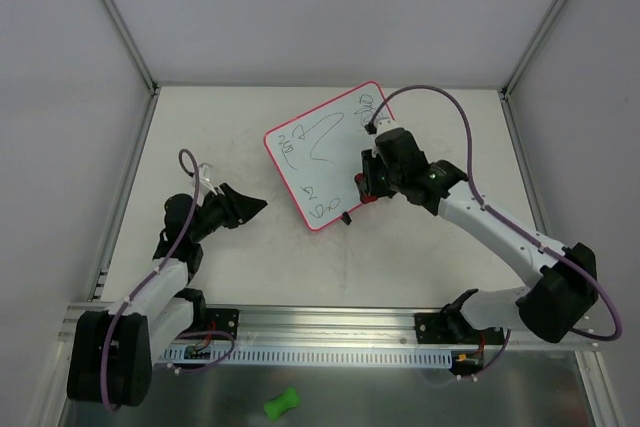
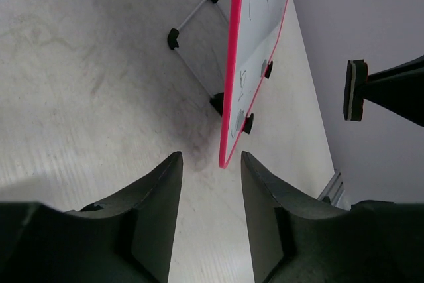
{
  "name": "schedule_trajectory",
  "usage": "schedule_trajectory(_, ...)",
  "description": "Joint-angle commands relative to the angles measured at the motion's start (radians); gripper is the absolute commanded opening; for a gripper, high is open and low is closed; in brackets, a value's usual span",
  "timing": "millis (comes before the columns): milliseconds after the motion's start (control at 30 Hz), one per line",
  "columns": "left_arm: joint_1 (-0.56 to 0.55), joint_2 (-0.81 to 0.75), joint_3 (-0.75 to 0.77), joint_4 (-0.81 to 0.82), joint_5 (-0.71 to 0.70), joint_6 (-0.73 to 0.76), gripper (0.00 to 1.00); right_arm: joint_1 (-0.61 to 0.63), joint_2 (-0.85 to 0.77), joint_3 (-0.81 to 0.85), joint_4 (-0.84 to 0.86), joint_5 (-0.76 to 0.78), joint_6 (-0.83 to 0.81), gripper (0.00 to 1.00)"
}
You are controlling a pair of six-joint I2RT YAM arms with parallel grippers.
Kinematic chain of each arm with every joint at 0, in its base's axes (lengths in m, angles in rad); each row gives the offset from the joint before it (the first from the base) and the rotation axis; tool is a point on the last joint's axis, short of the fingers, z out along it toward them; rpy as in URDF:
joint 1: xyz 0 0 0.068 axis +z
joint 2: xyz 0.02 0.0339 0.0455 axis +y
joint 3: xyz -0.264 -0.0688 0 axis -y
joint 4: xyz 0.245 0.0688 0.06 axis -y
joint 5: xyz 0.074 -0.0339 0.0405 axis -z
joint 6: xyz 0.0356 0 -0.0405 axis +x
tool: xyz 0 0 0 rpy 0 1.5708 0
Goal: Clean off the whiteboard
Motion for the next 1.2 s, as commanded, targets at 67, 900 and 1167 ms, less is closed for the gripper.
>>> schedule_trajectory(67,-0.008,0.163,0.085,0.286,0.075,0.016,0.47,0.013,0.149,0.217,-0.01,-0.05,-0.103,0.0)
schedule_trajectory(900,0.009,0.631,0.431,0.558,0.085,0.014,0.54,0.045,0.468,0.629,0.022,-0.084,-0.236,0.0)
schedule_trajectory(1167,0.035,0.792,0.528,0.645,0.15,-0.066,0.48,0.051,0.477,0.635,0.057,-0.078,-0.253,0.0)
